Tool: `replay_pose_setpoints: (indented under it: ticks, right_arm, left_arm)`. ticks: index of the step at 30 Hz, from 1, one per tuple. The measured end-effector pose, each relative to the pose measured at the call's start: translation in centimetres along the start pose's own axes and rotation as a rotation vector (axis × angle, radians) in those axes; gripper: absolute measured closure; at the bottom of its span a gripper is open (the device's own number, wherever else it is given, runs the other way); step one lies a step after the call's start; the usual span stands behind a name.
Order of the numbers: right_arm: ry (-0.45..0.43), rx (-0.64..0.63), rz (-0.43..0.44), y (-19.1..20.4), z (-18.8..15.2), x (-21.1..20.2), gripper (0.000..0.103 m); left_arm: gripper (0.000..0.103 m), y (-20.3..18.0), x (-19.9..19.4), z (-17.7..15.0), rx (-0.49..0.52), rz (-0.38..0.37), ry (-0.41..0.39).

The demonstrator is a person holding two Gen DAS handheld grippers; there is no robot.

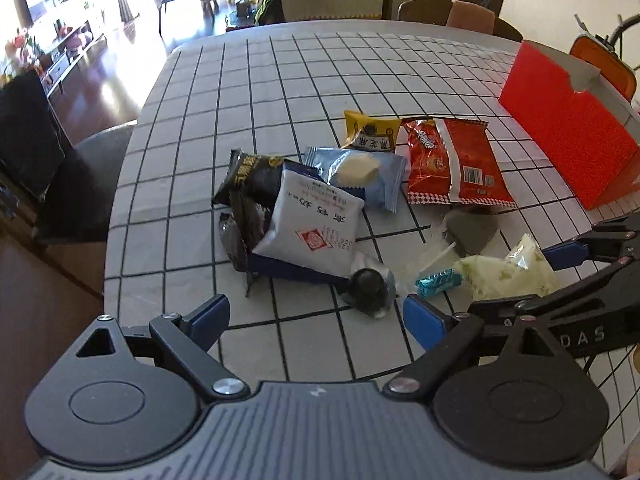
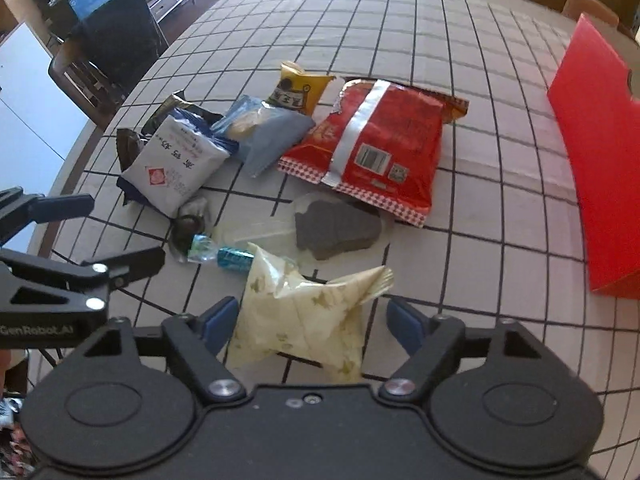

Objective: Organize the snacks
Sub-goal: 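Grasp the cream crinkled packet with the right tool while the left tool grasps the blue candy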

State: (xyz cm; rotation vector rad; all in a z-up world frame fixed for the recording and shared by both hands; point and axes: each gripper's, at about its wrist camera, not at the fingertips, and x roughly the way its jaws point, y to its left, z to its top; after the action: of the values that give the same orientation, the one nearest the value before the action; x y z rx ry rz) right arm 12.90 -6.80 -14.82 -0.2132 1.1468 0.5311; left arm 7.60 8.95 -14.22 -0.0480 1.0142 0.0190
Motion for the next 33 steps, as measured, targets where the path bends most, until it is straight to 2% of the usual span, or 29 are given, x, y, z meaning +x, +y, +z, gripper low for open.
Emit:
replay_pose_setpoints:
  ticks: [2,4,13,15,17,19,21,23,27,31,33]
  right_arm:
    - [-0.003,-0.003,0.005,-0.1,-0.1,-0.2,0.038]
    - [-0.004,-0.012,0.007,-0.3,-0.1,-0.3,0.041]
    - [-0.024,-0.010,0.006,-2.2,-0.6,-1.6,0.044]
    - [-0.028,-0.005,0.010,-2.8,-0.8,-2.1,0.044]
    - [-0.029,-0.003,0.018,-3.3,-1.0,-2.5,0.044]
    - [-0.032,-0.002,0.018,-3.8,-1.4,-2.9,0.044]
    - [-0.033,-0.003,0.018,-4.2,-1.7,-3.3,0.044]
    - [-0.037,0.002,0.019,-4.5,-2.0,-3.6,0.044]
    - [-0.048,0.028,0.024,-5.0,-2.5,-4.2,0.044]
    - [-0.058,0.058,0.033,-5.5,-3.0,-4.7,0.044]
    - [-0.061,0.070,0.034,-5.8,-3.2,-4.8,0.044]
  left_arm:
    - [0.009,-0.1,0.1,0.0,-0.016,-0.007,0.002]
    - [0.009,-0.3,0.1,0.0,-0.022,-0.023,0.004]
    - [0.011,-1.9,0.2,0.2,-0.002,-0.053,-0.003]
    - [0.014,-3.0,-0.4,0.2,0.059,-0.087,-0.021]
    - [0.018,-4.5,-1.0,0.2,0.165,-0.130,-0.048]
    - [0.026,-5.8,-1.0,0.2,0.263,-0.146,-0.058]
    - [0.040,-6.7,-0.5,0.4,0.329,-0.167,-0.046]
    - [0.046,-7.2,0.0,0.7,0.387,-0.182,-0.042]
    - [0.048,-7.8,1.1,1.0,0.477,-0.221,-0.018]
    - [0.048,-8.4,1.9,1.0,0.499,-0.255,0.037]
    - [0.049,-8.6,1.9,0.7,0.517,-0.254,0.033]
